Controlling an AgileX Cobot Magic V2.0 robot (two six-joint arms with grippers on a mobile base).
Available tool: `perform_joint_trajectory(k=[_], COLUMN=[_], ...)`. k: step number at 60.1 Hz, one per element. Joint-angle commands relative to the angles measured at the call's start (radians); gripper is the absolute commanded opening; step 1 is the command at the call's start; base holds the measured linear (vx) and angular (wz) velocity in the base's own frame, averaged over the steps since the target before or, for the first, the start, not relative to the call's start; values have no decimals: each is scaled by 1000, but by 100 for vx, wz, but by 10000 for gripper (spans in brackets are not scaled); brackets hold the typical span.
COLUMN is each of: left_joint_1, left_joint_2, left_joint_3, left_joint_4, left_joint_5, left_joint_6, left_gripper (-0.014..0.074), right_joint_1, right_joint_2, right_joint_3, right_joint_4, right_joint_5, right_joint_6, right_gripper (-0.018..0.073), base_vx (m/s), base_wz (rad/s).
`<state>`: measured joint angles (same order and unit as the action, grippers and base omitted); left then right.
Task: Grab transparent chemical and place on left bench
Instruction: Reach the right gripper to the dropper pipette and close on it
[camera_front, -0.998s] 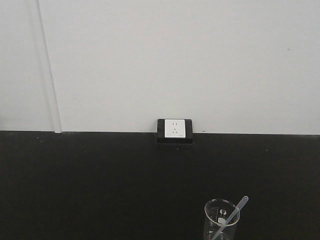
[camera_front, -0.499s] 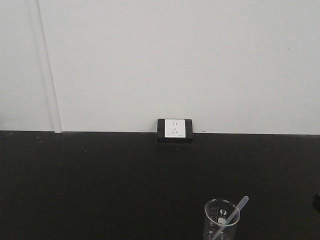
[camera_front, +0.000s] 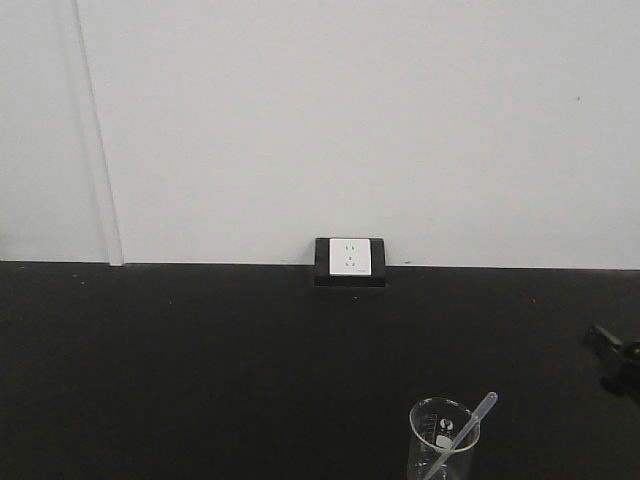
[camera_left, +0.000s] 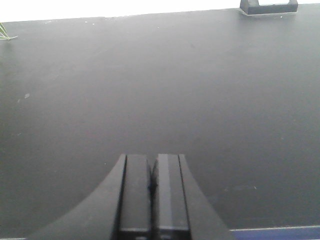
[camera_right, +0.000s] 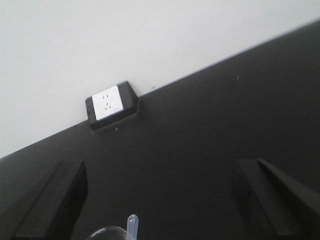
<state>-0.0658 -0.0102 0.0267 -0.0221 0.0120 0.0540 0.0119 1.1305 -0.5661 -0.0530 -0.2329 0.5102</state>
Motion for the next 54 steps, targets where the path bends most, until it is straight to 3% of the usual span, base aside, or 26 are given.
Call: perform_joint_trajectory(k=[1,9,16,29,54], left_joint_1=[-2,-2,-2,-2,-2], left_joint_2=[-19,-19,-19,-19,-19], left_joint_3=[16,16,16,16,16], left_joint_4=[-1,-1,-1,-1,-1], left_joint_5=[-78,-78,-78,-78,-78], left_joint_6=[-8,-8,-8,-8,-8], left_gripper=[-3,-3,-3,-3,-3], right_joint_1=[-2,-2,-2,-2,-2], right_joint_2=[61,190,303,459,629], right_joint_3=[-36,-36,-49,-131,-192], right_joint_4=[-102,-286,-364,-375,-490], right_joint_5=[-173,-337,-458,-535,-586], right_joint_6=[160,398,485,498,557], right_gripper=[633,592,566,554,554], base_vx=[0,0,0,0,0], base_wz=[0,0,0,0,0])
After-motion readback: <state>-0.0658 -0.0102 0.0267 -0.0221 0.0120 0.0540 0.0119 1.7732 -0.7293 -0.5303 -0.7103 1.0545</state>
